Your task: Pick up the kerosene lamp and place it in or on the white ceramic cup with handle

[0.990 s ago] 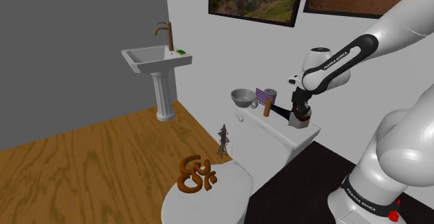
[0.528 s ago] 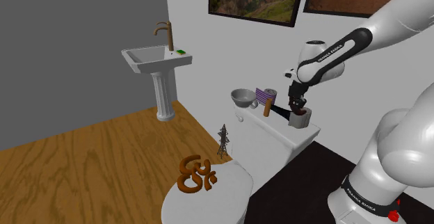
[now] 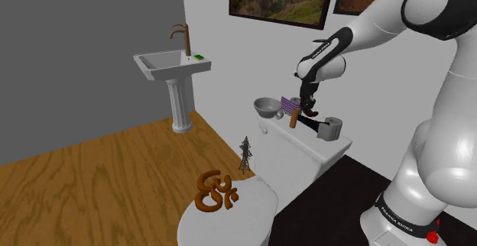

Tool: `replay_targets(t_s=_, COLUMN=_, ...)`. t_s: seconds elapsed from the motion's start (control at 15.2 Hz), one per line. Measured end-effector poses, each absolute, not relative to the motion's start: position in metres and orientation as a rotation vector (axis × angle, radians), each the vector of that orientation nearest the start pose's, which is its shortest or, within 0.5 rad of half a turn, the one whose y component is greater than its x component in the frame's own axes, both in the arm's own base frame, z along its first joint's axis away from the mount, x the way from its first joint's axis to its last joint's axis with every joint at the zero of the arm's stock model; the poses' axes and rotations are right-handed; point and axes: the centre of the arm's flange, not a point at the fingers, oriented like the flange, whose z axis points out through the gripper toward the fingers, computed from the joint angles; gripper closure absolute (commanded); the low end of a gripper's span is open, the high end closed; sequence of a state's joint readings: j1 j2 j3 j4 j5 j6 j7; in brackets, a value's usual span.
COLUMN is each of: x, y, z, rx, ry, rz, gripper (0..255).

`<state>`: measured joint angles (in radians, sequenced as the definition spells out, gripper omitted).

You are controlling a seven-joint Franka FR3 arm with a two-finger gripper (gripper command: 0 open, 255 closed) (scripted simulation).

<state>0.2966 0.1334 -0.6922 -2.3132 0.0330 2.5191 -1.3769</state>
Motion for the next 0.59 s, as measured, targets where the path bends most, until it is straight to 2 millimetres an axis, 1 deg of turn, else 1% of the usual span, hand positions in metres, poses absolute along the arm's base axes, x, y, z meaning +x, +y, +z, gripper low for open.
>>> replay_targets(t_s=0.2, x=0.527, y=-0.201, z=0.309, rx=-2.891, ry=-1.511, rz=-0.028, gripper=255)
replay_targets(t_s=0.26, x=0.538, y=-0.204, z=0.307, rx=-2.892, ry=-1.511, rz=-0.027, gripper=255)
replay_targets(t_s=0.33, x=0.555, y=-0.205, z=0.309, rx=-2.892, ry=-1.511, rz=-0.028, gripper=255)
replay_targets(t_s=0.53, x=0.594, y=-0.206, z=0.312, rx=-2.893, ry=-1.511, rz=-0.030, gripper=255)
replay_targets(t_s=0.59, x=0.605, y=-0.207, z=0.310, rx=-2.893, ry=-1.511, rz=-0.031, gripper=255)
